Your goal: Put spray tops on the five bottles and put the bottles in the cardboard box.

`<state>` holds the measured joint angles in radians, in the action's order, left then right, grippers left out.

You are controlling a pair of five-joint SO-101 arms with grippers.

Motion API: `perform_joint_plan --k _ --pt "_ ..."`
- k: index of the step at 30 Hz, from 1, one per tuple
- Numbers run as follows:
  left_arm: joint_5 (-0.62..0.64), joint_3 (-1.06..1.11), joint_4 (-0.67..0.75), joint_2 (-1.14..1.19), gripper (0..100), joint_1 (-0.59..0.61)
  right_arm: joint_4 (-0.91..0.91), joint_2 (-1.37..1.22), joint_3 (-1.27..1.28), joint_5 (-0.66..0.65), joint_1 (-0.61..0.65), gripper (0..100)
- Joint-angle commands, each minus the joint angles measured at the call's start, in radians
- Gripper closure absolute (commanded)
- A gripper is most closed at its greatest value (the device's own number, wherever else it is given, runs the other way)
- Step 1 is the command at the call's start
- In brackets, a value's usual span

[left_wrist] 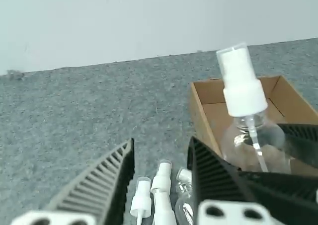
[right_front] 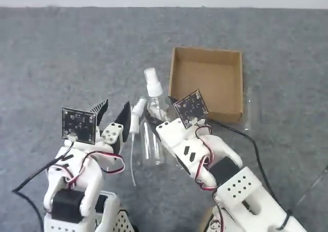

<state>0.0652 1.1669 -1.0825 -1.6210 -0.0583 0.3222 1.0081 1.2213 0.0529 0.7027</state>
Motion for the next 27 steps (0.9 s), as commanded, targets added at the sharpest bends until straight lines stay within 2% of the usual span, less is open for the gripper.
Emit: perform_joint_plan --k 1,27 --pt "-0.005 -0.007 0.026 -0.012 84 0.0 -0.013 0.027 -0.017 0.011 -0.016 99.3" --pt "-0.009 0.004 0.031 -0.012 84 0.0 -0.005 0.027 -0.068 0.005 -0.019 99.3"
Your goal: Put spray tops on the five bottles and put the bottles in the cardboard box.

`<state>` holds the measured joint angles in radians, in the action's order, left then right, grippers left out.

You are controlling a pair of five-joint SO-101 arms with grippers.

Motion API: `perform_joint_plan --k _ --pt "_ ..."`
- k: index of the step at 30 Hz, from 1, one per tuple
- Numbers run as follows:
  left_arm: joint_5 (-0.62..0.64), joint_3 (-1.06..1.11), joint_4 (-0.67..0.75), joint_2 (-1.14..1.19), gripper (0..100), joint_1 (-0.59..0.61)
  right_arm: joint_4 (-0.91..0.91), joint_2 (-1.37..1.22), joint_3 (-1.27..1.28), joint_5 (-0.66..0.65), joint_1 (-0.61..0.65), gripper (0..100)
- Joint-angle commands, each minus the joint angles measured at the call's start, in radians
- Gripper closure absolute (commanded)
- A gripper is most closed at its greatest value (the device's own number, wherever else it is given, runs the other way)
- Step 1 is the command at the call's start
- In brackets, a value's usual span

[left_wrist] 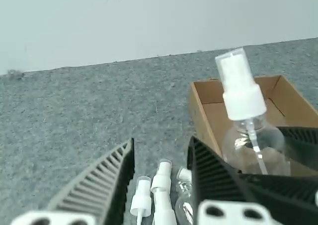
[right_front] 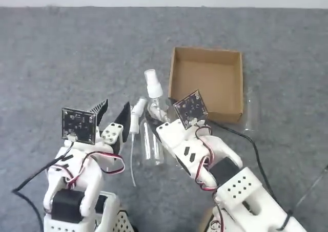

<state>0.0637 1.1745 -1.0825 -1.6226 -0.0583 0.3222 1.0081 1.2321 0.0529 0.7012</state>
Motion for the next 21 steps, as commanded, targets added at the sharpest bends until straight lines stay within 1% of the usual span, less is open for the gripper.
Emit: perform_joint_plan --k 1,4,9,12,14,16,18,21 --pt "-0.008 -0.005 0.031 -0.011 84 0.0 0.012 0.027 -0.095 -0.017 -0.018 99.3" --pt "-0.009 -0.005 0.031 -0.011 84 0.0 0.065 0.027 -0.153 -0.083 -0.024 99.3" --pt "-0.011 -0.007 0.049 -0.011 84 -0.018 0.085 0.025 -0.255 -0.094 -0.113 99.3" --pt "-0.04 -0.001 0.049 -0.011 82 -0.118 0.085 0.004 -0.299 -0.097 -0.131 99.3" --pt "-0.049 0.008 0.046 -0.011 78 -0.206 0.085 -0.044 -0.336 -0.097 -0.13 99.3" --pt "-0.049 0.013 0.046 -0.011 74 -0.264 0.084 -0.113 -0.39 -0.097 -0.13 99.3" --pt "-0.048 0.013 0.046 -0.011 74 -0.282 0.084 -0.194 -0.45 -0.092 -0.128 99.3" --pt "-0.044 0.019 0.051 -0.006 74 -0.279 0.085 -0.292 -0.52 -0.091 -0.11 99.3"
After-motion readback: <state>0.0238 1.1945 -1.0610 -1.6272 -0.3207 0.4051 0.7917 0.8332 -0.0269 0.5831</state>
